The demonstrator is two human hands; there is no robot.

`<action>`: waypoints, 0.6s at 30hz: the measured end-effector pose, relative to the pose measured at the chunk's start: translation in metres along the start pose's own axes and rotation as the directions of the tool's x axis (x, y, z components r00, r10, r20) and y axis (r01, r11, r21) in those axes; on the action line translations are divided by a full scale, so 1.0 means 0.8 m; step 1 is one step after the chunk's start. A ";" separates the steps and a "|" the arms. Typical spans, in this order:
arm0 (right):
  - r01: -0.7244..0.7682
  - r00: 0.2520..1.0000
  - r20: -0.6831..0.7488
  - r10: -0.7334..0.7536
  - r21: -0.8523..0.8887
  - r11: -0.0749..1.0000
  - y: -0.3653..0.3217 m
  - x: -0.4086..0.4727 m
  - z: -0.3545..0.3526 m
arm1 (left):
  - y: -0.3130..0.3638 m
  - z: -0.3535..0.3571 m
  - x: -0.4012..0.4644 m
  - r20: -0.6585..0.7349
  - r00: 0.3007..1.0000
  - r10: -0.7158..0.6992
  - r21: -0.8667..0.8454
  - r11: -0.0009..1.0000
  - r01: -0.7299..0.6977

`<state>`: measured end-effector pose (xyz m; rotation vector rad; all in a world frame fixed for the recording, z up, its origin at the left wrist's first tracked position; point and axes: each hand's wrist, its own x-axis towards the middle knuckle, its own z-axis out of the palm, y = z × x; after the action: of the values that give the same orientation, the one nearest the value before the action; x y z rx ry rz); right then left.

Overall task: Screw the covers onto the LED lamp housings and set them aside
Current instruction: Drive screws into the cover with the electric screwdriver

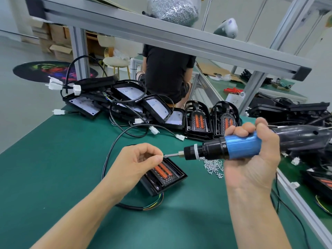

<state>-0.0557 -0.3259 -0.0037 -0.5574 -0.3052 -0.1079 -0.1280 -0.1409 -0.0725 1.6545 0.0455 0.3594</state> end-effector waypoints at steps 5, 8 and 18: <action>-0.013 1.000 0.010 0.013 -0.016 1.000 0.009 -0.002 0.004 | -0.004 -0.007 0.001 -0.033 0.999 0.024 0.101 0.995 -0.021; -0.024 1.000 0.018 0.024 -0.025 0.999 0.018 -0.003 0.007 | -0.008 -0.015 -0.001 -0.033 0.999 0.025 0.124 0.992 -0.021; -0.053 0.999 -0.006 0.052 -0.149 0.987 0.085 0.005 0.019 | -0.045 -0.080 0.028 -0.151 0.984 0.097 0.712 0.701 0.040</action>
<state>-0.0431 -0.2602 -0.0242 -0.7134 -0.2818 -0.0807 -0.1166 -0.0691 -0.0983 2.4010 0.3345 0.5609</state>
